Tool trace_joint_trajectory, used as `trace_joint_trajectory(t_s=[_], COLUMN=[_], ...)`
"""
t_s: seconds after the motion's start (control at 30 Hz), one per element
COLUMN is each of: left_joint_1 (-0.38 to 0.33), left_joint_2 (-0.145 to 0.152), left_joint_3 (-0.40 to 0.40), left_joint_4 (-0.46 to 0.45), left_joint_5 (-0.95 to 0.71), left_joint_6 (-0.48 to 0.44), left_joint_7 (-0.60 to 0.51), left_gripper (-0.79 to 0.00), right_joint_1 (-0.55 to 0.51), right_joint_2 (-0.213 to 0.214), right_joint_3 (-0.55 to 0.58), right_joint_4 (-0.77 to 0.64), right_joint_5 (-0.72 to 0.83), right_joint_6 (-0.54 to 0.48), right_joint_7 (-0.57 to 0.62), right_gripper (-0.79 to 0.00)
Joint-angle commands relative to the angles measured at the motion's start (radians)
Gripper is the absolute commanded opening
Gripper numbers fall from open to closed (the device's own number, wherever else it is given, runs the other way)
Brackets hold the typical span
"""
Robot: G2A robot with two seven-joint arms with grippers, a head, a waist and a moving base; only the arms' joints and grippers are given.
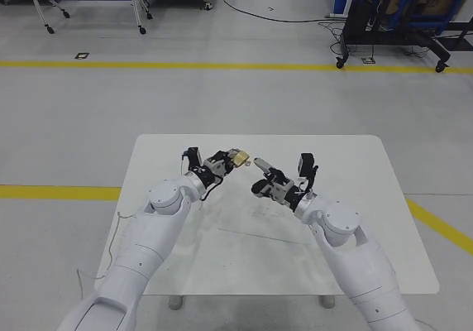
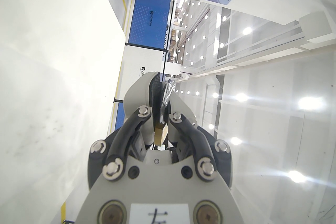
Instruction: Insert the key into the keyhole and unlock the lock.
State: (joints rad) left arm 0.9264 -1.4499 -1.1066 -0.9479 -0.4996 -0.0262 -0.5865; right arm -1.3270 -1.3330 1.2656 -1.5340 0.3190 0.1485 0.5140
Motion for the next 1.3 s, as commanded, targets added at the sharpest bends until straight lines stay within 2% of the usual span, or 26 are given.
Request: trace_joint_trajectory(t_s=[0.0,0.17,0.2,0.63,0.67,0.73,0.77,0.87,1.1,1.2,1.27], left_joint_1=[0.0,0.003,0.003,0.005,0.005,0.004,0.003,0.002,-0.001,-0.002,-0.003], left_joint_2=[0.0,0.002,0.002,0.004,0.004,0.004,0.004,0.004,0.003,0.003,0.003], left_joint_3=[-0.001,-0.002,-0.002,-0.002,-0.002,-0.002,-0.002,-0.003,-0.002,-0.001,-0.001], left_joint_4=[0.001,0.0,0.0,-0.004,-0.003,-0.002,-0.001,0.001,0.005,0.006,0.007], left_joint_5=[-0.003,0.004,0.005,0.016,0.017,0.016,0.016,0.013,0.014,0.015,0.014], left_joint_6=[-0.004,-0.011,-0.01,-0.014,-0.014,-0.013,-0.013,-0.014,-0.014,-0.015,-0.015], left_joint_7=[-0.011,-0.032,-0.034,-0.057,-0.059,-0.062,-0.063,-0.066,-0.069,-0.071,-0.073], left_gripper=[-0.785,-0.785,-0.785,-0.785,-0.785,-0.785,-0.785,-0.785,-0.785,-0.785,-0.785], right_joint_1=[0.003,0.027,0.033,0.065,0.065,0.066,0.066,0.066,0.068,0.072,0.075], right_joint_2=[0.0,-0.002,-0.002,-0.008,-0.008,-0.008,-0.008,-0.008,-0.006,-0.006,-0.006], right_joint_3=[0.002,-0.025,-0.031,-0.065,-0.064,-0.063,-0.062,-0.058,-0.051,-0.051,-0.053], right_joint_4=[0.011,0.033,0.038,0.066,0.066,0.068,0.069,0.072,0.081,0.085,0.086], right_joint_5=[0.016,-0.012,-0.016,-0.028,-0.026,-0.019,-0.016,-0.003,0.01,0.014,0.016], right_joint_6=[-0.005,-0.01,-0.01,-0.018,-0.019,-0.021,-0.023,-0.03,-0.03,-0.029,-0.028], right_joint_7=[0.008,-0.006,-0.008,-0.062,-0.063,-0.063,-0.063,-0.061,-0.056,-0.058,-0.06], right_gripper=[-0.742,-0.754,-0.785,-0.785,-0.779,-0.693,-0.619,-0.591,-0.613,-0.717,-0.748])
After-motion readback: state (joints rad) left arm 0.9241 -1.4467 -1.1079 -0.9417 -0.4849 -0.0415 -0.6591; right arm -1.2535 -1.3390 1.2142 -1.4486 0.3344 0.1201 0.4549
